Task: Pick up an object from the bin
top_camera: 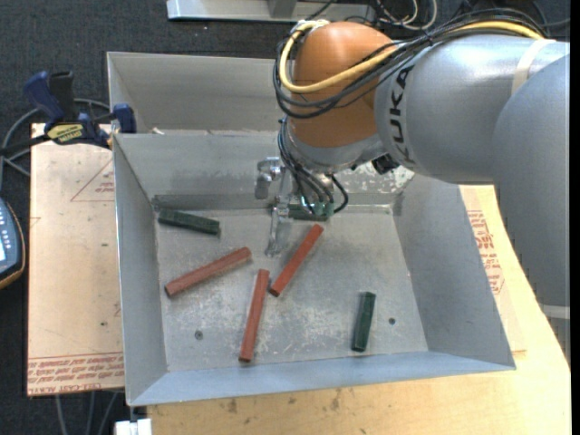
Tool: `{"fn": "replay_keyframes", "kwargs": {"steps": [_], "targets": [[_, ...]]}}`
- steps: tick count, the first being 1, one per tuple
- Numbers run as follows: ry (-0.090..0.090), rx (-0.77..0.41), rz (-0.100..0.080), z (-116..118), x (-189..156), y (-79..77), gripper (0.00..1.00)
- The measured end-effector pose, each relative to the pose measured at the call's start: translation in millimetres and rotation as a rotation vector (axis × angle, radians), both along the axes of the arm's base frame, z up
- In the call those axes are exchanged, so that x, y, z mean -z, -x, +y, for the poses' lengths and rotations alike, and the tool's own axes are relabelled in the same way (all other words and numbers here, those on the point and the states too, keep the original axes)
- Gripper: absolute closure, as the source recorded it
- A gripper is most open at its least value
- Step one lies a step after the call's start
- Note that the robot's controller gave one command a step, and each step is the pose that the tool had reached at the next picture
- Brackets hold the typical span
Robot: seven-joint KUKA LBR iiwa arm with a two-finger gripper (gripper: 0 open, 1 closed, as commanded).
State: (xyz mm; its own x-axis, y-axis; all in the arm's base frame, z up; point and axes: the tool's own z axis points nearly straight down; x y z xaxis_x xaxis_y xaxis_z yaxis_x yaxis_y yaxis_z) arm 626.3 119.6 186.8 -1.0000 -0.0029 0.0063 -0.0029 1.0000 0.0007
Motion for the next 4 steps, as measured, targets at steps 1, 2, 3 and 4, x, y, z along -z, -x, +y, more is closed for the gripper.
{"fn": "replay_keyframes", "kwargs": {"steps": [1, 2, 3, 4], "targets": [[-0.001, -0.089, -0.008, 8.8, -16.4, 17.8, 0.0], [0.001, -0.178, 0.0, -78.6, 121.4, 31.6, 0.0], [-0.001, -0.181, -0.009, -75.1, 116.2, 29.0, 1.0], [0.003, -0.399, -0.012, -184.7, 68.6, 31.2, 1.0]]}}
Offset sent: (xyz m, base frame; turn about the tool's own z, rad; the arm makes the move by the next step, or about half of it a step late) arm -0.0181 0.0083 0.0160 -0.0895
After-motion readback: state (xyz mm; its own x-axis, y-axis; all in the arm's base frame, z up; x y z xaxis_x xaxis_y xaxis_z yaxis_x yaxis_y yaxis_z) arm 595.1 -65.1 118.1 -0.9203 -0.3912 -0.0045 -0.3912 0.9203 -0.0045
